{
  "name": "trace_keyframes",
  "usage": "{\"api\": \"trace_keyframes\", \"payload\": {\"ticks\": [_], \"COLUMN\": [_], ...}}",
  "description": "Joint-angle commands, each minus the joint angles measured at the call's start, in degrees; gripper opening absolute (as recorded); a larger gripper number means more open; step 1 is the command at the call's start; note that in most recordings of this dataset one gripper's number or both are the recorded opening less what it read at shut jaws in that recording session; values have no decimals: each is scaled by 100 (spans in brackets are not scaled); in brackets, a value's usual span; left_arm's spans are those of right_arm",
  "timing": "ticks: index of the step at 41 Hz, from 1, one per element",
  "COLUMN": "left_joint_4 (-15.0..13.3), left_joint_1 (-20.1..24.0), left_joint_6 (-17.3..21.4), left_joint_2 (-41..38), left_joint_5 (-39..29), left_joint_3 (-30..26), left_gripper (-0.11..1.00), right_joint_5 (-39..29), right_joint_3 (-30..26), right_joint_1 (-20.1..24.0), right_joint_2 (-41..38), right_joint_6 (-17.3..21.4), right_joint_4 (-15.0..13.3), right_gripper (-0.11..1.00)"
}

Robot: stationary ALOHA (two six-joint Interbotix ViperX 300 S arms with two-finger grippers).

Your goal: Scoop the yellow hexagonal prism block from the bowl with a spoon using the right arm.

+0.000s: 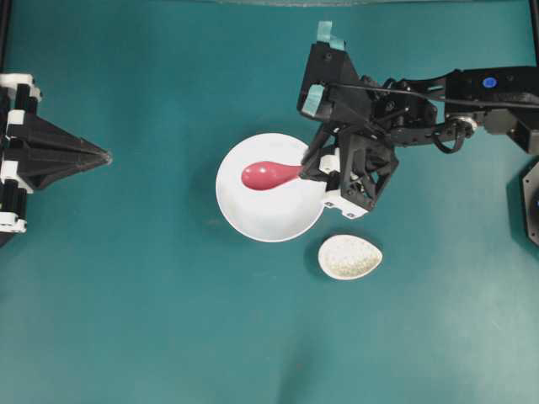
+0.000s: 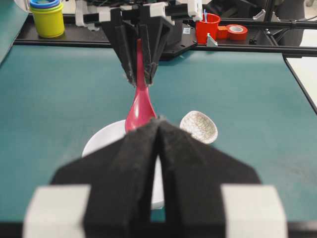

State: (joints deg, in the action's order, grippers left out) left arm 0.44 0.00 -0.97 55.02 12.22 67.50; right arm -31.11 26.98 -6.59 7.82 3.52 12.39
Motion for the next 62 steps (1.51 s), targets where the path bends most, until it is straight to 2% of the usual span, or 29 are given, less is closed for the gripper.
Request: {"api": "trace_keyframes", "payload": {"ticks": [1,10,23,62], "left_joint_4": [9,18,18,18], "left_joint_1": [0,0,9,9], "left_joint_6": [-9,-9,-9,-9], "left_joint_2": [-53,-44,-53,-53], "left_joint_5": [62,62,62,123], "left_joint_3": [-149,-149,-149,-141], "left_gripper": [-1,-1,-1,-1], "right_joint_5": [-185,-712,-1266,-1222], "right_joint_3": [-88,-105,-167,-387], "right_joint_1": [-18,-105,-132,-132], "right_joint_2": [132,132,70,-888], "right_joint_6": [105,642,958,905], "right_joint_4": [-9,0,-9,-9], "right_gripper": [23,23,23,23]}}
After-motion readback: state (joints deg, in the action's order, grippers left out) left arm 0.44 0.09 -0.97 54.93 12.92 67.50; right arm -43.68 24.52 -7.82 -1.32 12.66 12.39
